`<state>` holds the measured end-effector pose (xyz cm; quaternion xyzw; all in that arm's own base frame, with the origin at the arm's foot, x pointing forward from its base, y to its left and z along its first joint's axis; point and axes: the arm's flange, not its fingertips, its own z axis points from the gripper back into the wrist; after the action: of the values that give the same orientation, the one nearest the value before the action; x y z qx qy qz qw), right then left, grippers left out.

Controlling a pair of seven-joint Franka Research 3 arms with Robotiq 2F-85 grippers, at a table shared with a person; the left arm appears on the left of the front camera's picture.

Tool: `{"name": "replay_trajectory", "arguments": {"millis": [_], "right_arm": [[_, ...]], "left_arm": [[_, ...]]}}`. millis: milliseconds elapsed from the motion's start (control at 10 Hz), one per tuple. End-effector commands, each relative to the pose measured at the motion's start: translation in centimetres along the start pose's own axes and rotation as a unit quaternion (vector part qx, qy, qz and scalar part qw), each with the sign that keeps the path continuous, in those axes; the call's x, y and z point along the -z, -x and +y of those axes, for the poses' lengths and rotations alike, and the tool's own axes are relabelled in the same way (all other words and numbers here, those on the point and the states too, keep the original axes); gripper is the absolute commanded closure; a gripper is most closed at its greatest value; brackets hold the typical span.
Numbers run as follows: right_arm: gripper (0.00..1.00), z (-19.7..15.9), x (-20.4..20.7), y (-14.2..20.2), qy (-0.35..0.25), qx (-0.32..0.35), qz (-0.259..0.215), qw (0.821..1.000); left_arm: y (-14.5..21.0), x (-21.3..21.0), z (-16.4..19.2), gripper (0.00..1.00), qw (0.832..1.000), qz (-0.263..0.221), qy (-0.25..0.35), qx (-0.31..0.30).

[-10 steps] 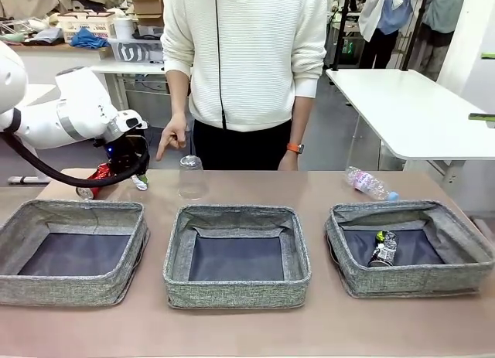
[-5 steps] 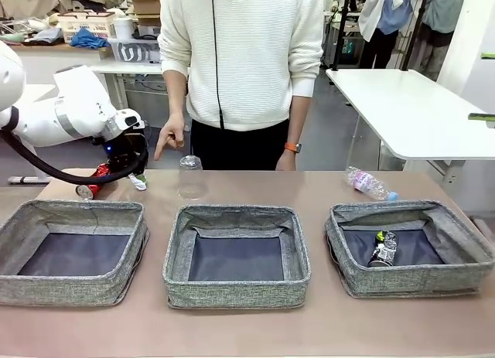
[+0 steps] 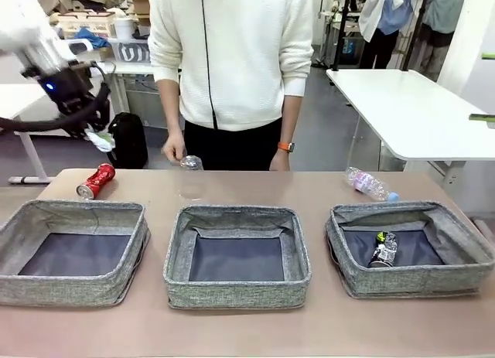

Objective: Sort the waste into the appropriate baskets.
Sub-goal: Pick up the waste item pointed out by the person.

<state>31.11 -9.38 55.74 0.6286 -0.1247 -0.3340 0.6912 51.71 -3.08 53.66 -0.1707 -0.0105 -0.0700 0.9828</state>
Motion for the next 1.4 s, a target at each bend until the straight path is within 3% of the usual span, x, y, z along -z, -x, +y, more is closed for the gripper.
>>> {"name": "replay_trajectory", "arguments": {"millis": [0,100,200,500,600,700,800,1000,1100,1300], "right_arm": [[0.0,0.1,0.2,-0.2,-0.011,-0.011,0.003,1.0],[0.0,0.1,0.2,-0.2,-0.011,-0.011,0.003,1.0],[0.0,0.1,0.2,-0.2,-0.011,-0.011,0.003,1.0],[0.0,0.1,0.2,-0.2,-0.011,-0.011,0.003,1.0],[0.0,0.1,0.2,-0.2,-0.011,-0.011,0.003,1.0],[0.0,0.1,0.2,-0.2,-0.011,-0.011,0.003,1.0],[0.0,0.1,0.2,-0.2,-0.011,-0.011,0.003,1.0],[0.0,0.1,0.2,-0.2,-0.011,-0.011,0.003,1.0],[0.0,0.1,0.2,-0.2,-0.011,-0.011,0.003,1.0],[0.0,0.1,0.2,-0.2,-0.011,-0.011,0.003,1.0]], "left_arm": [[4.8,0.6,-1.2,1.0,0.997,0.005,-0.071,0.033],[4.9,0.6,-0.6,1.0,0.997,-0.008,-0.077,0.026],[3.6,-1.7,-1.6,1.0,0.999,0.009,-0.024,0.019],[3.6,-1.7,-1.6,1.0,0.999,0.009,-0.024,0.019],[4.6,-1.3,-1.5,0.89,0.999,0.014,-0.038,0.025],[4.5,-2.4,-4.5,0.89,0.999,0.016,-0.041,0.01],[5.2,-4.2,-10.2,0.89,0.994,-0.024,-0.055,0.086],[6.5,-5.9,-19.1,0.89,0.987,-0.045,-0.092,0.126],[7.0,-6.3,-22.9,0.89,0.988,-0.033,-0.091,0.122],[6.8,-5.7,-30.5,0.89,0.976,0.017,-0.114,0.185]]}}
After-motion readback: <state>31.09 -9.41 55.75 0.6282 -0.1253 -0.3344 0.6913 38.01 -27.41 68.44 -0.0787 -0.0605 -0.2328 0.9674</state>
